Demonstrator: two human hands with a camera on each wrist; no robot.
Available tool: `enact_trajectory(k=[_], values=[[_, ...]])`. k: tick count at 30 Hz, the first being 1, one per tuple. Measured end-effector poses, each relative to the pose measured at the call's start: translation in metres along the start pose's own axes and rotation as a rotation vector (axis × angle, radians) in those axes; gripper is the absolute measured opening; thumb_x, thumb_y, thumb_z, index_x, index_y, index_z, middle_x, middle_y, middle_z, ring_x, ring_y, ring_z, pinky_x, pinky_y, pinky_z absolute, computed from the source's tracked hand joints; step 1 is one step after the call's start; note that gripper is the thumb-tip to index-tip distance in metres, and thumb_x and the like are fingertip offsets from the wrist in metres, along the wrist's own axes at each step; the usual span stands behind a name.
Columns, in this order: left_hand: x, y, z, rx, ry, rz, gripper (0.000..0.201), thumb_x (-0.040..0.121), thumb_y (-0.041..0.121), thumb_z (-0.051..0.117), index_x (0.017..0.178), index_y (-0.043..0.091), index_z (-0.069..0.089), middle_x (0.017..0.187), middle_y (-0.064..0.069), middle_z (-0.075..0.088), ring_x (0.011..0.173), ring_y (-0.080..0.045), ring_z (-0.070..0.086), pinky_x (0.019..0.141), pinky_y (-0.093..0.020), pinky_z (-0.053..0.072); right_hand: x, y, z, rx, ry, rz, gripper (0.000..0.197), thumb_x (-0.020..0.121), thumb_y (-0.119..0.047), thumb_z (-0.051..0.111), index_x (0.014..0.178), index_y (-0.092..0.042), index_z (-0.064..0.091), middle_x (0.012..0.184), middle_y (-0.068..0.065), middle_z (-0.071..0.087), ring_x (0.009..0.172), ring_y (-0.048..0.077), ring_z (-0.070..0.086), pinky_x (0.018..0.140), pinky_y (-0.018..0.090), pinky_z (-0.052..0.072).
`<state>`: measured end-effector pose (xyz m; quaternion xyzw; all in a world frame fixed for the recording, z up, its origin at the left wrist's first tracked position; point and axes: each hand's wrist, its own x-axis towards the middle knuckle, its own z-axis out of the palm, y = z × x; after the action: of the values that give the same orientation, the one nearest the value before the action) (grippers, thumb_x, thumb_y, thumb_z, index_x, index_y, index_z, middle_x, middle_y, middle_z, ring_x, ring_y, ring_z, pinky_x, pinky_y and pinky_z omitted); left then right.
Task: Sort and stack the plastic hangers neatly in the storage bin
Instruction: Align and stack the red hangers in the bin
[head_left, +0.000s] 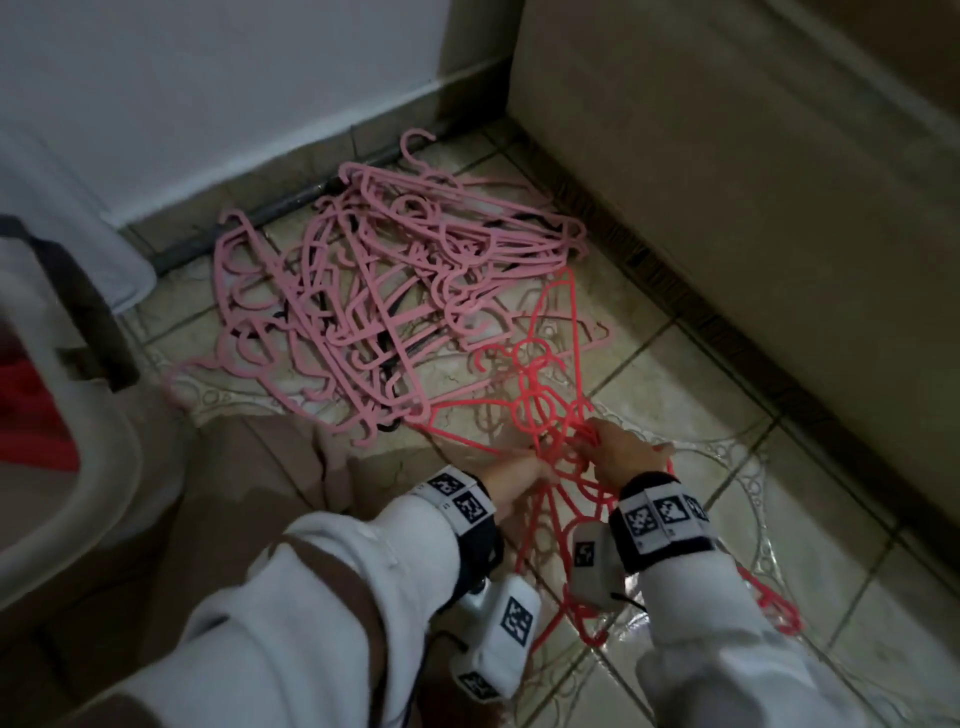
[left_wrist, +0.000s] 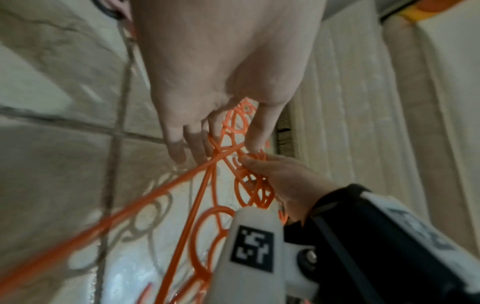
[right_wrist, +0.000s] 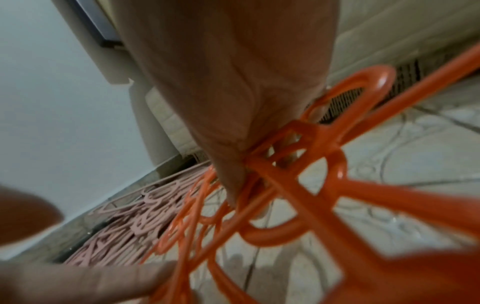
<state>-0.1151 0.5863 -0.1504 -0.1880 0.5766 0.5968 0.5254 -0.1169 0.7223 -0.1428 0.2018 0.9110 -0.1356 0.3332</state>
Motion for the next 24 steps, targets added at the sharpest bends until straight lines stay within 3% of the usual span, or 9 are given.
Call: enact_trajectory(k=[4,6,8,10,14,16,19,23,24], values=[[-0.017,0.012,0.019,0.127,-0.001,0.089,0.019,0.089,0.002,0.047,0.083,0.020,0.052,0.079,0.007,0.049,0.087,-0.012,0.046,0.069,-0.022,0.037,-0.017,0.012,-0.017,-0.016,0.124,0.022,0.034,0.098,-0.041,0.033,0.126,-0.027,0.045,0.114,0.000,0.065,0.113,0.022,0.056,0.110,0.049,0.019],[-0.025,0.020,0.025,0.179,-0.001,0.142,0.024,0.087,0.005,0.050,0.106,0.020,0.054,0.097,0.003,0.055,0.100,-0.014,0.048,0.072,-0.023,0.038,-0.023,0.015,-0.028,0.023,0.177,0.016,0.034,0.097,-0.040,0.034,0.126,-0.026,0.046,0.111,0.001,0.065,0.110,0.023,0.057,0.109,0.050,0.024],[-0.034,0.031,0.031,0.187,0.018,0.194,0.049,0.084,0.007,0.053,0.130,0.024,0.044,0.120,-0.004,0.054,0.115,-0.019,0.047,0.080,-0.027,0.038,-0.035,0.013,-0.044,0.082,0.249,-0.018,0.035,0.096,-0.042,0.037,0.127,-0.028,0.047,0.111,0.001,0.066,0.109,0.024,0.058,0.107,0.053,0.027],[-0.048,0.045,0.034,0.172,0.028,0.280,0.058,0.083,0.002,0.052,0.135,0.023,0.038,0.110,-0.006,0.055,0.105,-0.019,0.051,0.076,-0.030,0.040,-0.048,0.003,-0.064,0.091,0.332,-0.040,0.035,0.097,-0.042,0.036,0.129,-0.033,0.044,0.116,0.000,0.064,0.112,0.022,0.057,0.108,0.054,0.021],[-0.091,0.091,0.015,0.182,0.092,0.549,0.059,0.084,-0.010,0.045,0.133,0.022,0.035,0.080,0.004,0.045,0.066,-0.007,0.041,0.049,-0.017,0.041,-0.079,-0.043,-0.113,0.143,0.525,-0.131,0.035,0.097,-0.039,0.034,0.132,-0.037,0.041,0.122,0.003,0.061,0.115,0.025,0.053,0.105,0.050,0.017],[-0.117,0.116,-0.002,0.231,0.139,0.662,0.053,0.083,-0.009,0.047,0.131,0.014,0.040,0.081,-0.001,0.051,0.067,-0.011,0.046,0.056,-0.024,0.045,-0.092,-0.074,-0.135,0.166,0.601,-0.206,0.037,0.097,-0.037,0.035,0.134,-0.036,0.039,0.123,0.003,0.061,0.115,0.026,0.053,0.104,0.050,0.017],[-0.158,0.150,-0.034,0.204,0.279,0.840,0.045,0.086,-0.012,0.046,0.129,0.000,0.040,0.086,-0.006,0.055,0.070,-0.011,0.050,0.059,-0.014,0.047,-0.114,-0.132,-0.165,0.225,0.682,-0.367,0.037,0.097,-0.037,0.036,0.135,-0.037,0.038,0.120,0.002,0.063,0.113,0.025,0.055,0.105,0.052,0.016],[-0.220,0.173,-0.099,0.194,0.560,0.976,0.037,0.090,0.010,0.047,0.127,0.011,0.045,0.106,-0.014,0.064,0.096,-0.029,0.061,0.092,-0.040,0.049,-0.159,-0.224,-0.187,0.222,0.772,-0.590,0.033,0.098,-0.032,0.033,0.130,-0.031,0.042,0.114,0.002,0.065,0.111,0.024,0.057,0.103,0.050,0.016],[-0.239,0.174,-0.119,0.216,0.652,0.986,0.036,0.091,0.013,0.045,0.127,0.015,0.046,0.111,-0.015,0.064,0.101,-0.032,0.061,0.093,-0.044,0.049,-0.172,-0.249,-0.188,0.216,0.788,-0.650,0.030,0.098,-0.028,0.034,0.126,-0.028,0.044,0.111,0.001,0.066,0.109,0.023,0.057,0.104,0.051,0.015]])
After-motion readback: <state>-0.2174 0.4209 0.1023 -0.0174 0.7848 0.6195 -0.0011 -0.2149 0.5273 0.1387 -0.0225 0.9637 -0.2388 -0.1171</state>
